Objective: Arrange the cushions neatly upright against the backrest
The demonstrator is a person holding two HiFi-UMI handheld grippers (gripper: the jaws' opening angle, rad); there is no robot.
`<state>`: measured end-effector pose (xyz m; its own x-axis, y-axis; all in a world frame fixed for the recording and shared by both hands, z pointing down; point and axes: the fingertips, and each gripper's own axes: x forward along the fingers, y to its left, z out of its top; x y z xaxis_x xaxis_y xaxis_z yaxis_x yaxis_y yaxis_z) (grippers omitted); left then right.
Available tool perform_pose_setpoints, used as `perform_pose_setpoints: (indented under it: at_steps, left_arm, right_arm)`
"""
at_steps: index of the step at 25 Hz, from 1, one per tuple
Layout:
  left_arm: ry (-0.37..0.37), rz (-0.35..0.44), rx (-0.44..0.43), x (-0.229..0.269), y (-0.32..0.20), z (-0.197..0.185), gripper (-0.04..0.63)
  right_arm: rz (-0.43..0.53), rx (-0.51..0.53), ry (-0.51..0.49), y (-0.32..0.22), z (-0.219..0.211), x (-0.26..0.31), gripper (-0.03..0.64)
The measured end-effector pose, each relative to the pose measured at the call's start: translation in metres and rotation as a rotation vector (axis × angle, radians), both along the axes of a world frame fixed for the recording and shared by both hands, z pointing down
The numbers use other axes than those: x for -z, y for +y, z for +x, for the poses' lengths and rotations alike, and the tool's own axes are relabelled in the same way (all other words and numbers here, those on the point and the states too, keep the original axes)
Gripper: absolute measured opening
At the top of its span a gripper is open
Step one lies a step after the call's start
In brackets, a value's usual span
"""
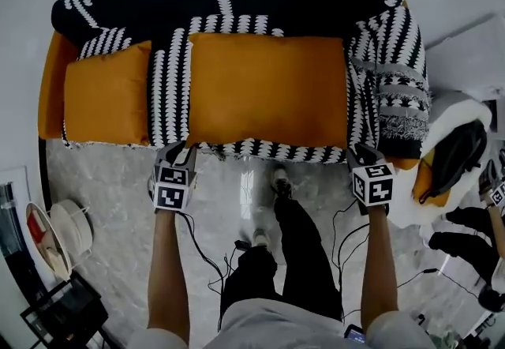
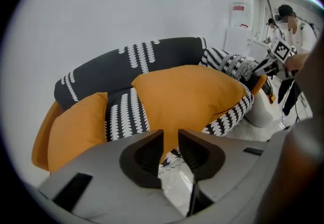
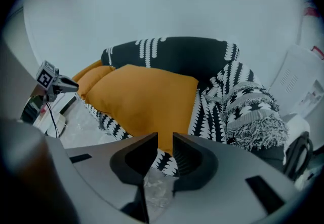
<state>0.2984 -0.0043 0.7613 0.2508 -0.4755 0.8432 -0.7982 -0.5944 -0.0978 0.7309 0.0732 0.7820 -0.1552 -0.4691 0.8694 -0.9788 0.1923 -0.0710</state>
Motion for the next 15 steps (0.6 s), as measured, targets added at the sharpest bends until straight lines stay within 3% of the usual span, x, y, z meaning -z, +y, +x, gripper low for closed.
perform_pose_setpoints:
  at_steps: [7,10,15]
  left_arm:
    - [-0.004,-0.015,0.018,-0.05,-0.009,-0.011,0.155]
    - [-0.023,-0.018,0.062,-0.065,-0.011,-0.019,0.176]
    - [0.02,-0.051,0.152,-0.087,-0.009,-0.025,0.176]
  right_arm:
    - [-0.075,-0.004,0.013,0.001,0.015,-0.072,0.083]
    - [-0.12,0.003,0.024,0.002,0.024,-0.098,0.092]
    - [-0.18,-0.011,0.005,-0.001,0.027,-0.124,0.091]
